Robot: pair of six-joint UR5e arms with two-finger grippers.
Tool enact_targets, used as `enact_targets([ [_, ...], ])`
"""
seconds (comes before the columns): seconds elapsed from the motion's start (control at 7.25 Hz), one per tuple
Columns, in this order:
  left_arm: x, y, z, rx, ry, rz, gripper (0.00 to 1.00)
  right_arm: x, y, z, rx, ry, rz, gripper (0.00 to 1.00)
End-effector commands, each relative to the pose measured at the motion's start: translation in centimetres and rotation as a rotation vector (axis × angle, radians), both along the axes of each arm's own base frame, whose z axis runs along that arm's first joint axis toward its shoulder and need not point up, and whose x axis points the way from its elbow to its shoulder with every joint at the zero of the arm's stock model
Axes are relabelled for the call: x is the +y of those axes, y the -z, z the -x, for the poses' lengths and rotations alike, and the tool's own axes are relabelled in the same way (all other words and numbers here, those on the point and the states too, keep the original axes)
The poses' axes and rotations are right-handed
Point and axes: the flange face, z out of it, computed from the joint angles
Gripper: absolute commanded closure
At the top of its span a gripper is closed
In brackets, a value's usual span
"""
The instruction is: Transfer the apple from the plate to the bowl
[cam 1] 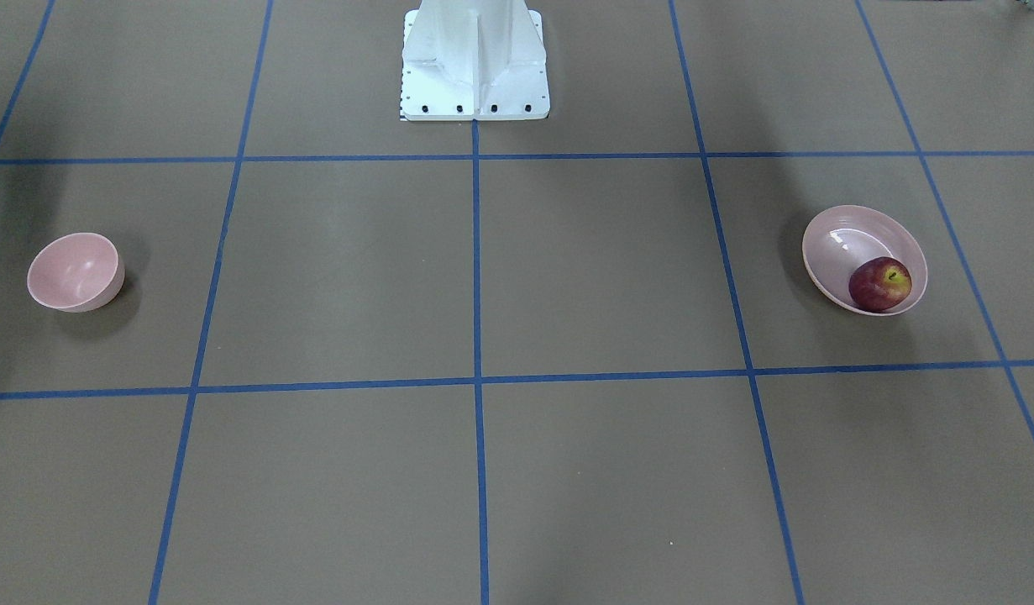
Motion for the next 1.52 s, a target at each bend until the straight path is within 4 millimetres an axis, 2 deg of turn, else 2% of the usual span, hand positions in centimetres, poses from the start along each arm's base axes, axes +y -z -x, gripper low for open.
enact_targets([
  [0.0,-0.4,-0.5,-1.7,0.002,-0.037,0.005,0.02,0.3,1.5,6.0,-0.042,-0.003,0.019,0.0],
  [0.14,-0.4,-0.4,-1.7,0.002,-0.037,0.004,0.02,0.5,2.1,8.1,-0.026,-0.038,-0.017,0.0],
  [0.28,-0.5,-0.3,-1.7,0.002,-0.035,-0.001,0.02,1.0,2.2,10.4,-0.026,-0.064,0.043,0.0],
  [0.41,-0.5,-0.1,-1.7,0.004,-0.036,-0.006,0.02,1.6,0.8,10.3,-0.011,-0.066,0.072,0.0],
  [0.83,-0.5,-0.2,-1.7,0.0,-0.034,-0.006,0.02,2.3,-0.5,13.2,0.009,-0.017,0.097,0.0],
  [0.97,-0.5,-0.2,-1.7,-0.001,-0.035,-0.007,0.02,2.3,-0.5,13.7,0.011,-0.009,0.095,0.04],
  [1.1,-0.5,-0.3,-1.6,-0.002,-0.034,-0.006,0.02,2.4,-0.5,13.9,0.011,-0.004,0.096,0.59],
  [1.24,-0.6,-0.2,-1.6,-0.002,-0.034,-0.007,0.02,2.5,-0.5,14.0,0.011,-0.007,0.105,1.0],
  [1.38,-0.5,-0.2,-1.7,-0.001,-0.035,-0.007,0.02,2.4,-0.4,14.0,0.005,-0.017,0.117,1.0],
])
